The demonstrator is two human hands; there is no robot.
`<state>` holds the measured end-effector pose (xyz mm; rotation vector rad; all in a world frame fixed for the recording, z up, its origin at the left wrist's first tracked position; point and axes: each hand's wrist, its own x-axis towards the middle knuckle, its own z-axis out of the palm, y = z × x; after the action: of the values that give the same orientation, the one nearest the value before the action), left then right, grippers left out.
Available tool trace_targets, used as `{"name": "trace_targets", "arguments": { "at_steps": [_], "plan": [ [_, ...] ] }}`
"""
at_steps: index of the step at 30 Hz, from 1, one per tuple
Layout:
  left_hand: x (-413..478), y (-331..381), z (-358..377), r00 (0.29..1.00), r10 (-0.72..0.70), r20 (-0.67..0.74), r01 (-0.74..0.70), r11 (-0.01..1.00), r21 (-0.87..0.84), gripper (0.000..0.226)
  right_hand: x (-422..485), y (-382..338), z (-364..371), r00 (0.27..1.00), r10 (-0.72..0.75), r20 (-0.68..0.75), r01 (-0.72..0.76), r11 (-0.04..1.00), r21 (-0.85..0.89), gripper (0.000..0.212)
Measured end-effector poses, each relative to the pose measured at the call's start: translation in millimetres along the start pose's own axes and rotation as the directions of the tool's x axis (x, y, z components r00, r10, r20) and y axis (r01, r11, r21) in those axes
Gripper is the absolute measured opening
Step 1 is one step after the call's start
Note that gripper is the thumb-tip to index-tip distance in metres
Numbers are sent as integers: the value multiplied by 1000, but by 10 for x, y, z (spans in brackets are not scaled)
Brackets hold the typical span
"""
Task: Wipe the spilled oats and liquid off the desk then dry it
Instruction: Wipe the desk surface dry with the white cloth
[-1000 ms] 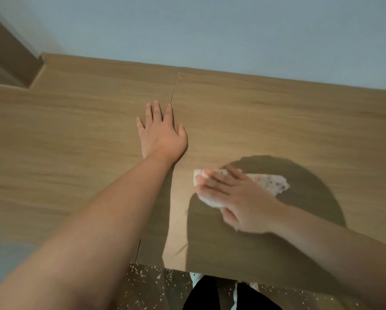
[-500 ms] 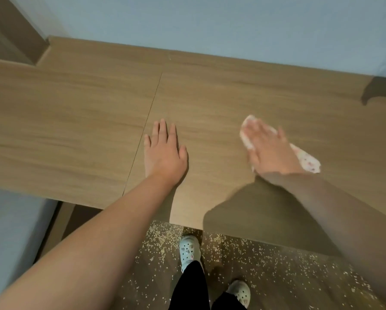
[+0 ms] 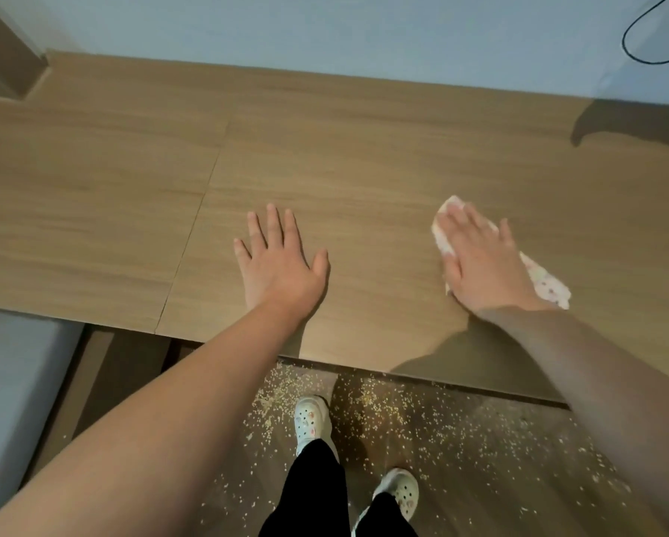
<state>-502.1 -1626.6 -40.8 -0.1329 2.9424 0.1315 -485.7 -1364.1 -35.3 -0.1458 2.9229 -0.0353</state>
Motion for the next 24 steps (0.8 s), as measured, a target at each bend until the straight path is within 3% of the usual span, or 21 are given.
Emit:
{"name": "trace_targets", "arguments": {
  "at_steps": [2, 4, 6, 8, 9, 10, 12, 14, 16, 18, 19, 21, 22, 24],
  "plan": [
    [-5, -4, 13, 1000, -4, -11, 4, 1000, 5, 75, 64, -117, -24, 982, 168, -83, -161, 983, 92, 61],
    [-7, -5, 15, 1000, -3, -20, 3, 1000, -3, 74, -50, -402, 30, 974, 198, -109, -183, 974, 133, 63],
    [-6, -3, 13, 1000, 6, -23, -7, 1000, -2, 71, -308, -656, 95, 996, -57, -74, 63, 995, 79, 67],
    [-15, 0, 5, 1000, 12, -24, -12, 1000, -6, 69, -651, -705, 221, 891, -454, 23, 451, 889, 73, 65],
    [-13, 4, 2, 1000, 14, -25, -14, 1000, -11, 69, -764, -607, 250, 815, -579, 35, 573, 813, 100, 62],
    [-12, 6, 0, 1000, 13, -27, -13, 1000, -13, 69, -771, -452, 254, 784, -621, 1, 617, 779, 109, 58],
    [-6, 2, -2, 999, 8, -32, -8, 1000, -12, 69, -612, -164, 241, 869, -495, -14, 495, 869, 16, 56],
    [-7, -4, 3, 999, 7, -34, -8, 1000, -9, 69, -356, 44, 138, 994, -108, 22, 108, 994, -27, 56],
    [-11, -3, 7, 999, 5, -40, -5, 1000, -13, 69, -197, 20, 61, 967, 251, -40, -246, 964, 101, 59],
    [-12, -2, 7, 999, 3, -43, -3, 1000, -12, 69, -201, -277, 54, 932, 355, -75, -342, 928, 149, 61],
    [-11, -1, 7, 999, 3, -44, -3, 1000, -12, 69, -265, -434, 84, 949, 304, -86, -291, 947, 133, 62],
    [-10, -1, 5, 999, 3, -44, -3, 1000, -20, 69, -497, -709, 164, 995, -5, -101, 10, 999, 53, 62],
    [-10, -2, 7, 999, 2, -45, -3, 1000, -23, 69, -666, -781, 204, 969, -235, -80, 237, 971, 27, 62],
    [-12, -5, 5, 999, 4, -48, -5, 1000, -23, 69, -851, -651, 187, 805, -594, -7, 593, 803, 65, 61]
  ]
}}
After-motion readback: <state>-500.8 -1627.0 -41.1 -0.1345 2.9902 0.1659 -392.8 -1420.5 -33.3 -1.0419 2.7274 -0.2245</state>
